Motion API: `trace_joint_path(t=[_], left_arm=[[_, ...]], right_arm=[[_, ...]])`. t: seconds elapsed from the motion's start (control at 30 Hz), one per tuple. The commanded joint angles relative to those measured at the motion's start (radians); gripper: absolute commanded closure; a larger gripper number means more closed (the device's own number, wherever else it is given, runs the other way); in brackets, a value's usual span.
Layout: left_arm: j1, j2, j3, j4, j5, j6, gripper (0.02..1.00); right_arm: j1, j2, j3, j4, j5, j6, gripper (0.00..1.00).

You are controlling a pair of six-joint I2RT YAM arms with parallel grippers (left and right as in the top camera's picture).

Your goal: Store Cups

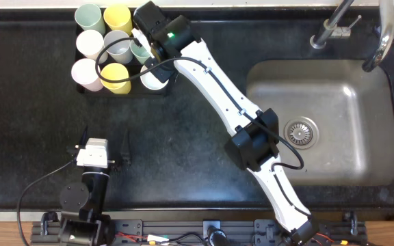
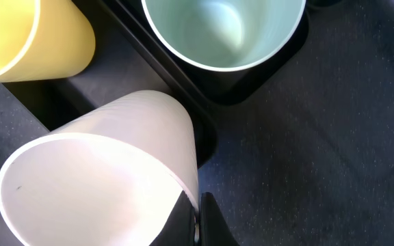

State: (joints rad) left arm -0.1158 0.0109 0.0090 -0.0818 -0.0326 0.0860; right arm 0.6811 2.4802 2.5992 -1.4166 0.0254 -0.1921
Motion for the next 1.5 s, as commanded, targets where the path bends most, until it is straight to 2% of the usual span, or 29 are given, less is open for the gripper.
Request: trace_joint_path(t=[0.03, 0.2, 1.2, 1.23, 1.3, 1.33, 1.4, 1.43, 1.5], left_arm=[[0.005, -0.008, -0.001, -0.002, 0.01, 0.022, 0.02], [0.005, -0.008, -0.001, -0.002, 0.01, 0.022, 0.02], [0.005, -0.008, -0.001, -0.002, 0.01, 0.022, 0.02], [0.005, -0.008, -0.001, -0.002, 0.01, 0.022, 0.02], [0.005, -0.008, -0.001, -0.002, 0.01, 0.022, 0.02], [0.005, -0.008, -0.001, -0.002, 0.01, 0.022, 0.02], [0.005, -0.008, -0.001, -0.002, 0.01, 0.022, 0.02], [0.005, -0.008, -0.001, -0.002, 0.01, 0.022, 0.02], [0.005, -0.008, -0.001, -0.002, 0.01, 0.022, 0.02]], right_arm=[[-0.001, 0.024, 0.021, 0.005, -0.014, -0.011, 0.958], [-0.001, 0.029, 0.021, 0.001, -0.037, -0.014, 0.958], [0.001, 0.058, 0.019, 0.01, -0.036, -0.058, 0.95], [0.001, 0.058, 0.019, 0.011, -0.036, -0.058, 0.829], [0.001, 0.058, 0.019, 0.011, -0.036, -0.058, 0.454], [0.001, 0.058, 0.019, 0.011, -0.036, -0.058, 0.354], [0.001, 0.058, 0.019, 0.011, -0.036, -0.058, 0.253], [0.001, 0.058, 0.019, 0.011, -0.036, -0.059, 0.139], [0.001, 0.058, 0.019, 0.012, -0.036, -0.059, 0.009]])
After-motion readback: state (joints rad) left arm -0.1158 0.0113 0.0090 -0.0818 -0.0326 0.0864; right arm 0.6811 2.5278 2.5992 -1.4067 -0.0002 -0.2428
